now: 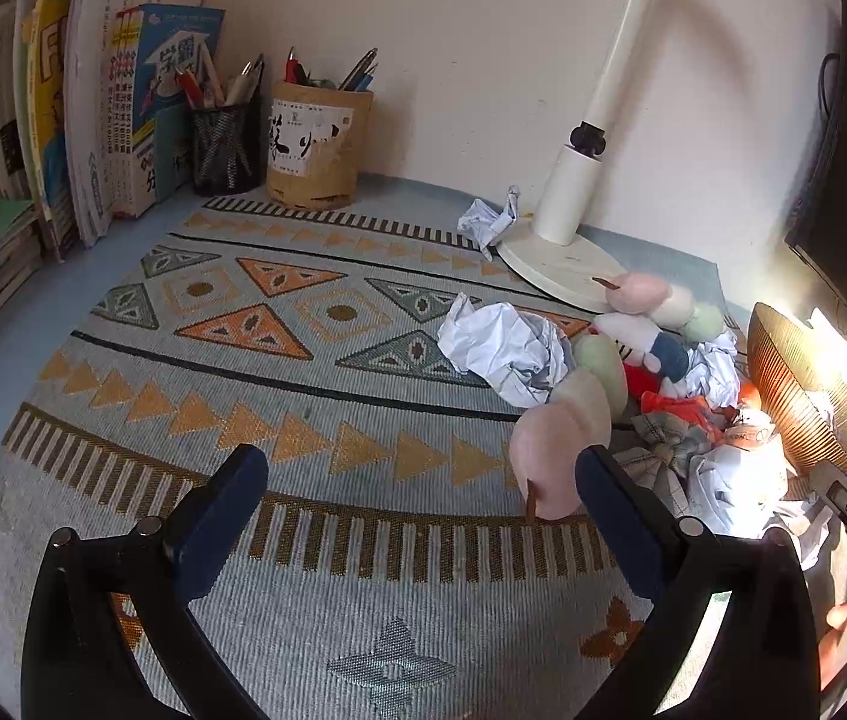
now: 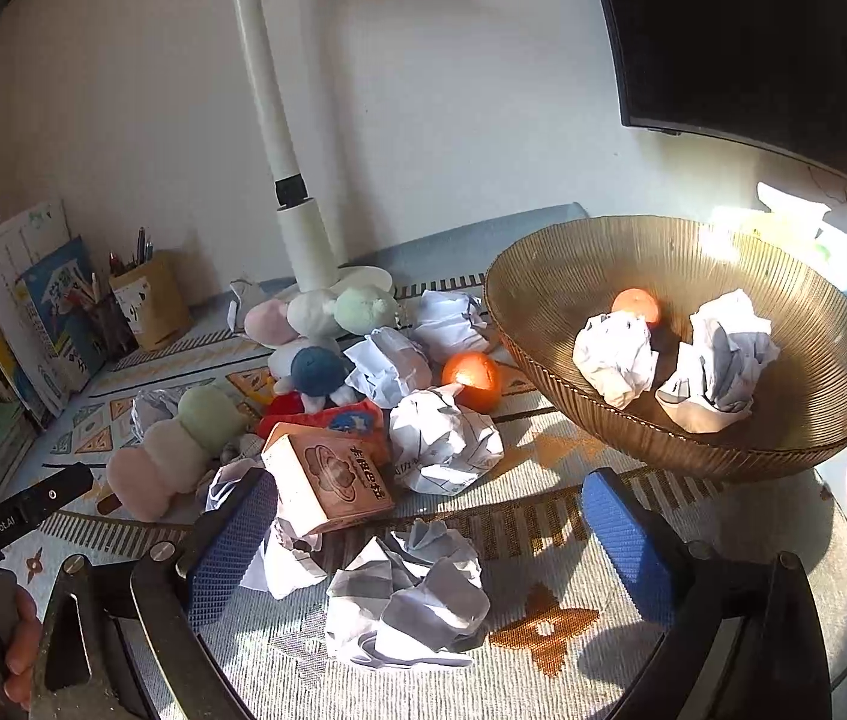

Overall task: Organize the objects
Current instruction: 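Grasp crumpled paper by the plush toys with the left tool while the right grasps paper on the rug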

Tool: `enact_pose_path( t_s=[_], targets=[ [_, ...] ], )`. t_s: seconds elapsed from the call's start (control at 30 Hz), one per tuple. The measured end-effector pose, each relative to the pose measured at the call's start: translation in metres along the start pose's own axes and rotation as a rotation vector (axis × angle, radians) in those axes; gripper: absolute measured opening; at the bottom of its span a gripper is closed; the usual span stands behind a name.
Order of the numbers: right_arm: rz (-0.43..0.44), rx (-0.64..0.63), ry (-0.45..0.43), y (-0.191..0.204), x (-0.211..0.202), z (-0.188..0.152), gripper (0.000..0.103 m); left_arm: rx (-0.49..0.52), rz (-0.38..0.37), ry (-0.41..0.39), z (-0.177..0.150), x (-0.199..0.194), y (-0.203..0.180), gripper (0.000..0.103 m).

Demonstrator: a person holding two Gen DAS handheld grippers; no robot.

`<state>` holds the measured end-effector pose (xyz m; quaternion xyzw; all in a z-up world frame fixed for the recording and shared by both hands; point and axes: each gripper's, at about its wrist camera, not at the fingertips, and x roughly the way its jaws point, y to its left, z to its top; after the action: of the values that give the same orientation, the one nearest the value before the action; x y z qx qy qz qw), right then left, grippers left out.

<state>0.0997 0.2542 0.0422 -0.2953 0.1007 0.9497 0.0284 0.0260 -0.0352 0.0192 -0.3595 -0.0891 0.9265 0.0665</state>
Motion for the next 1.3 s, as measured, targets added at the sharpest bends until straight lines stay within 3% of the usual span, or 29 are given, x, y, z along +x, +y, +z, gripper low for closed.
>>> enact_pose_path(
  t_s=[0.1, 0.17, 0.33, 0.5, 0.67, 0.7, 0.77, 0.83, 0.87, 0.93, 1.03, 1.13, 1.3],
  targets=[
    [-0.017, 0.056, -0.008, -0.016, -0.014, -0.001, 0.102, -0.006, -0.006, 0.052, 0.005, 0.004, 0.001, 0.102],
    [-0.011, 0.081, -0.006, -0.029, -0.023, -0.006, 0.102, -0.036, -0.058, 0.069, 0.013, 0.002, 0.004, 0.102],
    [0.072, 0.077, 0.108, -0.039, -0.014, -0.016, 0.102, -0.080, -0.181, 0.132, 0.048, 0.018, 0.004, 0.102],
    [0.062, -0.031, 0.205, -0.016, 0.002, -0.021, 0.102, -0.086, -0.172, 0.192, 0.061, 0.062, 0.004, 0.102],
    [0.044, -0.080, 0.246, -0.005, 0.014, -0.022, 0.102, -0.103, -0.159, 0.251, 0.063, 0.089, 0.001, 0.101],
    [0.039, -0.093, 0.266, -0.003, 0.018, -0.022, 0.100, -0.097, -0.166, 0.257, 0.063, 0.092, -0.002, 0.098],
    [0.052, -0.126, 0.285, 0.002, 0.021, -0.025, 0.080, -0.087, -0.184, 0.274, 0.062, 0.096, -0.008, 0.094],
    [0.071, -0.145, 0.291, 0.006, 0.023, -0.026, 0.071, -0.067, -0.186, 0.279, 0.060, 0.097, -0.014, 0.080],
    [0.068, -0.152, 0.283, 0.007, 0.021, -0.027, 0.059, -0.055, -0.181, 0.276, 0.059, 0.097, -0.018, 0.075],
    [0.087, -0.149, 0.274, 0.006, 0.019, -0.027, 0.055, -0.029, -0.188, 0.271, 0.057, 0.096, -0.024, 0.044],
    [0.091, -0.128, 0.250, 0.001, 0.011, -0.027, 0.051, 0.005, -0.178, 0.227, 0.057, 0.083, -0.029, 0.032],
    [0.117, -0.081, 0.223, -0.009, 0.000, -0.026, 0.050, 0.031, -0.205, 0.167, 0.064, 0.058, -0.038, 0.031],
    [0.083, -0.073, 0.118, -0.024, -0.043, -0.005, 0.050, 0.123, -0.260, 0.059, 0.080, 0.004, -0.081, 0.031]
  ],
)
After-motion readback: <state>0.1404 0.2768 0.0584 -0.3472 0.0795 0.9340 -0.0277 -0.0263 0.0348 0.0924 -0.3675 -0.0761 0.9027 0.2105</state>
